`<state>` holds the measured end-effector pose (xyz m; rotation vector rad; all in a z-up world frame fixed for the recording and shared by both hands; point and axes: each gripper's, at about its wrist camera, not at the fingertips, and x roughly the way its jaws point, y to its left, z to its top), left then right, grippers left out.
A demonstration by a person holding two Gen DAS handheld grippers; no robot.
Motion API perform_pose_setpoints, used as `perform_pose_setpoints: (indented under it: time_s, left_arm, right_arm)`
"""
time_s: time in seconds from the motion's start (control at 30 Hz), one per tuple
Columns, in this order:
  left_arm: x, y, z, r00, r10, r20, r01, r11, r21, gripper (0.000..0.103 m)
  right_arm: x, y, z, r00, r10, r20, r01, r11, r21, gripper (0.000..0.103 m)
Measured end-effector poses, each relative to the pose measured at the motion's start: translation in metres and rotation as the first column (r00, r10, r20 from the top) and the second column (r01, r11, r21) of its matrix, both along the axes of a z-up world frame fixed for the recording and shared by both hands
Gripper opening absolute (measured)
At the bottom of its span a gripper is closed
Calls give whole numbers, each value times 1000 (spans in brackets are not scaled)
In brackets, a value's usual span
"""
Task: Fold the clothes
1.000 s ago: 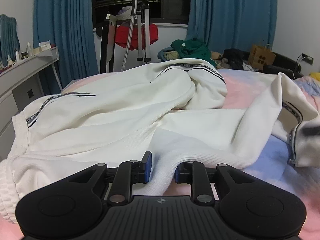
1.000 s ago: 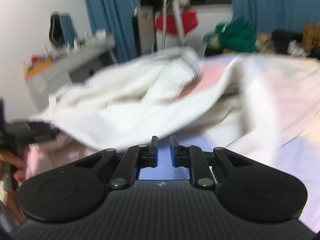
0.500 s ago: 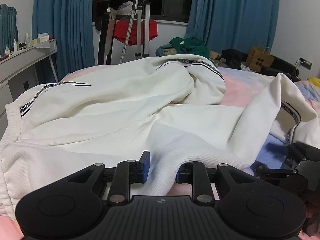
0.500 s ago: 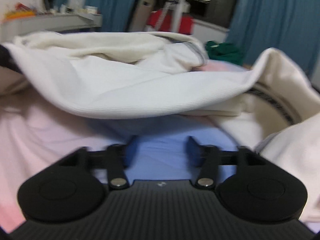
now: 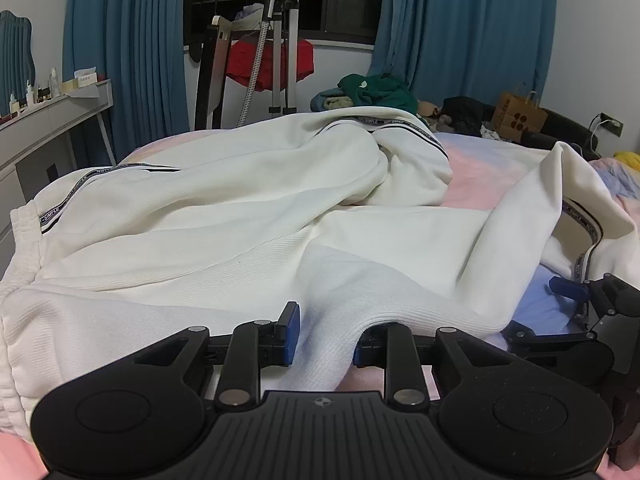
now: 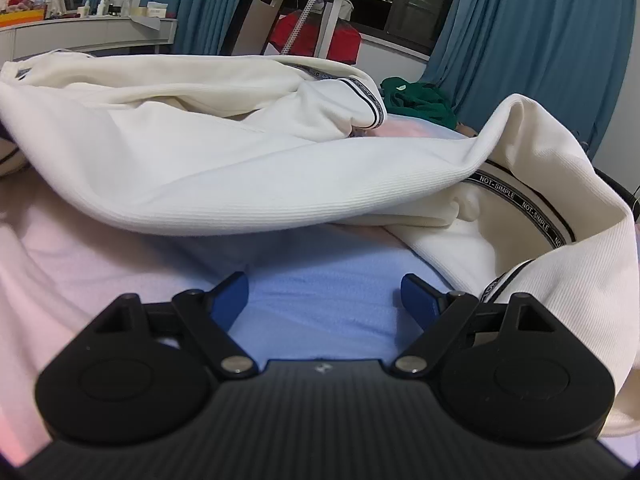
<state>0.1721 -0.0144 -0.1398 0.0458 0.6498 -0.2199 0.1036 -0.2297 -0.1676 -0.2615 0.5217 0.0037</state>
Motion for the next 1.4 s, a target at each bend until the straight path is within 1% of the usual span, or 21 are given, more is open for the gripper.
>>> perform_pose_setpoints:
  time_s: [0.73, 1.23, 1.3, 1.4]
  left_arm:
    - [4, -8, -9, 1000, -11, -17, 12, 999, 45, 28]
    - [8, -8, -10, 1000, -9, -17, 9, 999, 36, 29]
    - [7, -6, -11, 1000, -4, -20, 4, 1000, 24, 31]
    - [8, -5, -13, 1000, -3, -15, 3, 1000, 25, 32]
  right_arm:
    - [0, 1, 0, 1000, -3, -1, 3, 1000, 0, 85]
    - [1, 1, 0, 1000, -4, -1, 4, 1000, 0, 85]
    - [0, 2, 0, 1000, -5, 1, 5, 1000, -7, 85]
    - [0, 5, -1, 1000, -9, 7, 9, 1000, -22, 85]
